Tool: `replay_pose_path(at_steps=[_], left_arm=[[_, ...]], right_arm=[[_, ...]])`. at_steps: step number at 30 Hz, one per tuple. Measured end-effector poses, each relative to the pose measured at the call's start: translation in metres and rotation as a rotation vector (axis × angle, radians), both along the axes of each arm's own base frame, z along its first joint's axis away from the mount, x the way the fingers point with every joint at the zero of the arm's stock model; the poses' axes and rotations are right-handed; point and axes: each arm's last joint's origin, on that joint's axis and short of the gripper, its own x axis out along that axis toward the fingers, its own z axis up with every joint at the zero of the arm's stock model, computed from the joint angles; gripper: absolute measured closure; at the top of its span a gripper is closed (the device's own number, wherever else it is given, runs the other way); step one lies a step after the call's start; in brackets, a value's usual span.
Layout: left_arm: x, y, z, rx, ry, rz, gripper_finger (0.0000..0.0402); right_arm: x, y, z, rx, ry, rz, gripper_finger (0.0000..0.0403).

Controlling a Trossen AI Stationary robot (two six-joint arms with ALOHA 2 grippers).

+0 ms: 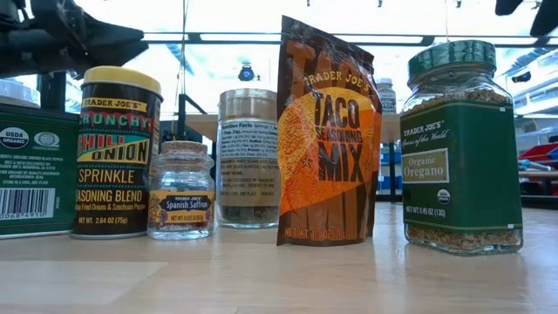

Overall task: Shelf spices
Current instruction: Put the brown seasoning bottle on the shelf

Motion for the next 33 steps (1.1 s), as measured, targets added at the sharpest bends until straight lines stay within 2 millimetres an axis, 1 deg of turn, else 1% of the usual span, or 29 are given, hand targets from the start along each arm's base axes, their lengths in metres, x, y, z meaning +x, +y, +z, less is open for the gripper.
replay_pose_path(at_steps=[4, 7, 9, 11, 15, 19, 22, 24, 30, 33], left_arm=[[-0.001, 0.003, 0.0, -0.038, -0.001, 0.114, 0.0203], [-0.001, 0.005, -0.002, -0.071, 0.007, 0.152, 0.0174], [-0.001, 0.004, -0.002, -0.093, -0.002, 0.125, 0.0165], [-0.001, 0.003, 0.001, -0.078, 0.001, 0.087, 0.0164], [-0.003, 0.001, 0.021, -0.046, 0.032, 0.006, 0.0169], [-0.003, -0.001, 0.044, -0.008, 0.215, -0.046, 0.0174], [0.001, -0.002, 0.063, -0.022, 0.333, -0.081, 0.0174], [0.007, -0.004, 0.075, -0.033, 0.412, -0.11, 0.0174], [0.035, -0.014, 0.102, -0.053, 0.705, -0.165, 0.0175], [0.048, -0.019, 0.113, -0.124, 0.867, -0.141, 0.0175]], right_arm=[[0.001, 0.001, -0.005, 0.007, -0.006, 0.0, 0.0193], [0.001, 0.001, -0.006, 0.008, -0.007, 0.001, 0.0193], [0.001, 0.002, -0.006, 0.014, -0.013, 0.004, 0.0193], [0.001, 0.002, -0.006, 0.014, -0.014, 0.009, 0.0193], [-0.001, 0.005, -0.006, 0.0, -0.033, 0.022, 0.0193], [-0.001, 0.006, -0.005, -0.034, -0.075, 0.026, 0.0193], [0.0, 0.005, -0.004, -0.045, -0.082, 0.027, 0.0193], [0.0, 0.005, -0.004, -0.052, -0.076, 0.042, 0.0193], [0.001, 0.004, -0.004, -0.076, -0.053, 0.091, 0.0193], [0.001, 0.004, -0.004, -0.092, -0.038, 0.127, 0.0193]])
